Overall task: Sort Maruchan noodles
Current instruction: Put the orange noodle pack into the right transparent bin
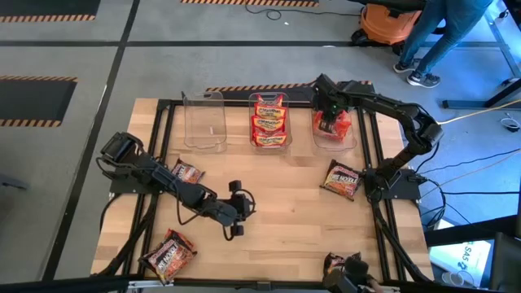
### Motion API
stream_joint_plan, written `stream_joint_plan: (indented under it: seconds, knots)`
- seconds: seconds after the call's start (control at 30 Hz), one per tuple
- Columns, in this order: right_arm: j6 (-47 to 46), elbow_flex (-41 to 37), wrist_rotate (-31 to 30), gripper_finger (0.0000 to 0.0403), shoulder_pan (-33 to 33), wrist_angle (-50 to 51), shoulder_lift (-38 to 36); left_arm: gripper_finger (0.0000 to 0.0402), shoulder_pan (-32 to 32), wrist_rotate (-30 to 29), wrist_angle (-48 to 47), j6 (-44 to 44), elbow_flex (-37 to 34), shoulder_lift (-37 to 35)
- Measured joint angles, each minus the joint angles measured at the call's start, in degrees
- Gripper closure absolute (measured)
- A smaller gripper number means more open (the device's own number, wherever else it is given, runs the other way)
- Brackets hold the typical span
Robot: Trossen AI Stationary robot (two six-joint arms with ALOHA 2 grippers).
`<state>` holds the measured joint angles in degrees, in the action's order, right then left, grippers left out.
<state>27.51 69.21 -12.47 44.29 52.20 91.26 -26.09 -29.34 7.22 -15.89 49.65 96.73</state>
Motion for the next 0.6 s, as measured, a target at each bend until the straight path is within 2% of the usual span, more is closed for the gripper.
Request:
stream_joint_plan:
  seconds: [0.17, 0.27, 0.43, 0.53, 0.6]
  knots:
    - [-0.14, 0.0, -0.02, 0.0203, -0.02, -1.13, 0.0, 0.0296, -0.02, 0.02, 0.0, 0.01, 0.0, 0.0]
    - [-2.22, 1.79, -0.02, 0.0184, -0.63, 2.81, 0.0, 0.0296, -0.02, 0.26, 0.0, -0.01, 0.0, 0.0]
    - [-10.06, 9.14, 0.25, 0.018, -4.9, 14.65, -1.11, 0.0296, -0.02, 0.42, 0.0, -0.01, 0.0, 0.0]
    - [-16.57, 12.02, 4.65, 0.0185, -9.93, 17.9, -3.99, 0.0296, -0.02, 0.52, 0.02, -0.42, 0.0, 0.0]
    - [-21.31, 11.45, 9.22, 0.0188, -14.73, 16.24, -6.92, 0.0296, -0.04, 0.53, 0.39, -1.93, 0.0, 0.0]
